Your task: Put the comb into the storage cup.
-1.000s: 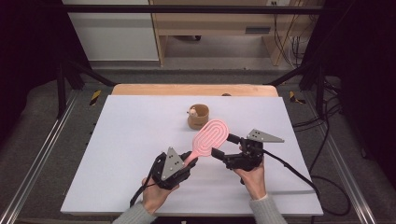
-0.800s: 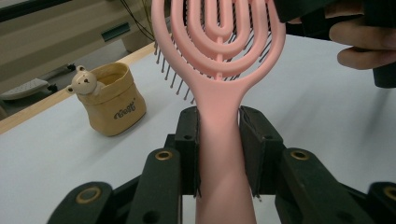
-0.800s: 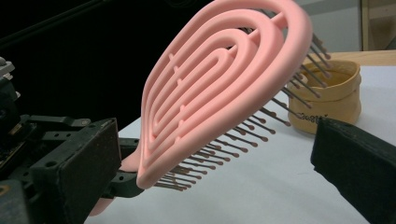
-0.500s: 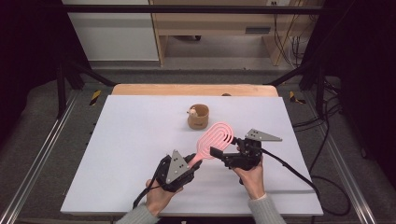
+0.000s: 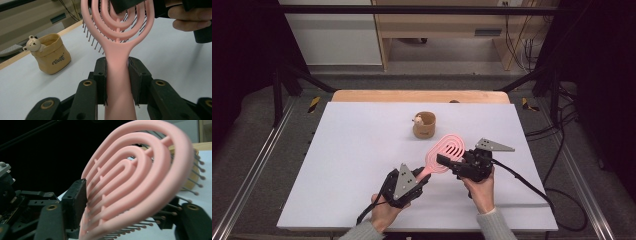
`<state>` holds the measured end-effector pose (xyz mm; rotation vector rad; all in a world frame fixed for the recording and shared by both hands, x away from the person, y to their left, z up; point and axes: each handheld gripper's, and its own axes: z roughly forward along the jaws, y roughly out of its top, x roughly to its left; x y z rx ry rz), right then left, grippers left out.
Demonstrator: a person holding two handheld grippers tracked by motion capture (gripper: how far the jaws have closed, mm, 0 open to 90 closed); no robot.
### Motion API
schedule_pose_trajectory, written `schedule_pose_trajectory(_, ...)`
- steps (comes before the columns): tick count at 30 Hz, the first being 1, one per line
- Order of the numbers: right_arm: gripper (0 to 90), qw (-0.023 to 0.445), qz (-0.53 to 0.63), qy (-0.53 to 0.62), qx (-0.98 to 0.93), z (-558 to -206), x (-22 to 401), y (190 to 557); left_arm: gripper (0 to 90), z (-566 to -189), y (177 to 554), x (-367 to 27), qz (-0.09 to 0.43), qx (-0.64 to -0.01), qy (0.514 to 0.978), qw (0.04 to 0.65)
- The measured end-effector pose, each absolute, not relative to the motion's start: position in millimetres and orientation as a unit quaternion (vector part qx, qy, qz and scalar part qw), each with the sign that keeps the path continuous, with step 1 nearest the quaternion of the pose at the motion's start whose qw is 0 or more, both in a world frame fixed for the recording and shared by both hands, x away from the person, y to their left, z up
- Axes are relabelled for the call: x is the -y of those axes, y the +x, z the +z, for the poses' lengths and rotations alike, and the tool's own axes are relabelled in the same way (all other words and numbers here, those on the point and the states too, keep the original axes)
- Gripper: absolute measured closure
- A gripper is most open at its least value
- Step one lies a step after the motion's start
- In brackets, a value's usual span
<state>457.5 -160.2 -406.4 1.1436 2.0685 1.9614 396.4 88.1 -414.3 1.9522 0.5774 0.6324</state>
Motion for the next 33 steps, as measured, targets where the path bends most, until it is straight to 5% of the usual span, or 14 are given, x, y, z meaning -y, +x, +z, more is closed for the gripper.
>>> schedule_pose_trajectory(9, 52.7, 0.011, 0.657, 0.362, -0.661, -402, 164, 455, 69.4, -418, 400, -88, 0.252, -0.246, 0.806, 0.477)
schedule_pose_trajectory(33, 63.5, -0.041, 0.650, 0.364, -0.666, -402, 161, 454, 69.3, -428, 405, -83, 0.247, -0.245, 0.820, 0.454)
